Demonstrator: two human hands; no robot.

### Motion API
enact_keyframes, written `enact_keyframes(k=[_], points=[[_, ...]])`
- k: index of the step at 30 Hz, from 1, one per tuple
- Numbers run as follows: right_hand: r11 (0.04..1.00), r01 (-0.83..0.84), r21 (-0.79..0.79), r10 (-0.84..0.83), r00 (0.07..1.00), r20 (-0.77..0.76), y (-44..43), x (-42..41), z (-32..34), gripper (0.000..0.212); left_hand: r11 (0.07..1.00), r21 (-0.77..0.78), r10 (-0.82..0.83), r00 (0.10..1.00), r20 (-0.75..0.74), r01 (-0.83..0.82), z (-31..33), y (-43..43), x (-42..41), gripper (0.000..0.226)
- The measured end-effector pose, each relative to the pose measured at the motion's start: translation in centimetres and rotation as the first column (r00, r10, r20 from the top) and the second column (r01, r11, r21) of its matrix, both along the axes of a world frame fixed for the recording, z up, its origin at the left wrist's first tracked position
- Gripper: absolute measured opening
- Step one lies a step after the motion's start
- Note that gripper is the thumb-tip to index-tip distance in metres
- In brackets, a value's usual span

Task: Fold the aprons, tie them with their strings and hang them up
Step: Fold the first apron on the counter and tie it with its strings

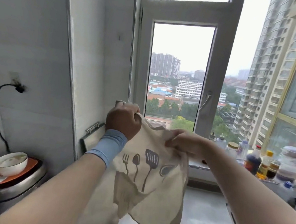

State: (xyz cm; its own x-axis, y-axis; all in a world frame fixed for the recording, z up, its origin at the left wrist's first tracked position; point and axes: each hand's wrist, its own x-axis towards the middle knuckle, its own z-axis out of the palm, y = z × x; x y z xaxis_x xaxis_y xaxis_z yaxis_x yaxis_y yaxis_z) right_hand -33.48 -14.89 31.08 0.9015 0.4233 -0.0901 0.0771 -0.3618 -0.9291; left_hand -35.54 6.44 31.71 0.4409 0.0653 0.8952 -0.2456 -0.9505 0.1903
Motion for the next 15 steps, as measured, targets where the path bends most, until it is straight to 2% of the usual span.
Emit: enact_keyframes(k=[2, 4, 6, 7, 9, 10, 12, 13, 15], points=[[0.992, -0.032, 0.124, 0.049, 0.989, -0.140, -1.3, -0.8, 1.1, 0.023, 0.998, 0.010, -0.057, 0.998, 0.011, 0.057, 1.0, -0.4, 0.0, 0.024], [0.980, 0.040, 0.194, -0.014, 0.991, -0.134, -2.2, -0.5, 1.5, 0.025, 0.994, 0.015, -0.110, 0.994, -0.024, 0.110, 1.7, -1.0, 0.6, 0.022], [0.967, 0.169, 0.189, -0.180, 0.983, 0.045, -2.9, 1.2, 0.8, 0.032, 0.990, 0.063, -0.117, 0.988, -0.101, 0.124, 1.9, -1.7, 1.8, 0.020], [0.953, 0.256, 0.160, -0.284, 0.940, 0.188, -3.3, 2.1, 0.2, 0.034, 0.987, 0.081, -0.128, 0.980, -0.156, 0.141, 1.6, -1.9, 2.9, 0.017], [0.918, 0.389, 0.075, -0.370, 0.774, 0.515, -3.9, 4.0, -1.3, 0.035, 0.976, 0.097, -0.163, 0.948, -0.274, 0.196, 0.7, -2.3, 4.7, 0.027], [0.899, 0.438, -0.004, -0.330, 0.684, 0.650, -4.3, 4.7, -2.1, 0.036, 0.967, 0.114, -0.181, 0.931, -0.318, 0.228, 0.0, -2.6, 5.7, 0.030], [0.822, 0.547, -0.156, -0.203, 0.539, 0.818, -5.2, 6.1, -4.2, 0.039, 0.942, 0.168, -0.204, 0.895, -0.396, 0.289, -1.8, -3.2, 7.7, 0.022], [0.777, 0.590, -0.220, -0.143, 0.505, 0.851, -5.6, 6.9, -5.3, 0.039, 0.934, 0.195, -0.189, 0.879, -0.439, 0.298, -2.8, -3.7, 8.9, 0.023], [0.701, 0.630, -0.333, -0.056, 0.514, 0.856, -6.6, 9.0, -7.5, 0.037, 0.928, 0.237, -0.112, 0.821, -0.560, 0.288, -4.5, -4.9, 11.1, 0.026]])
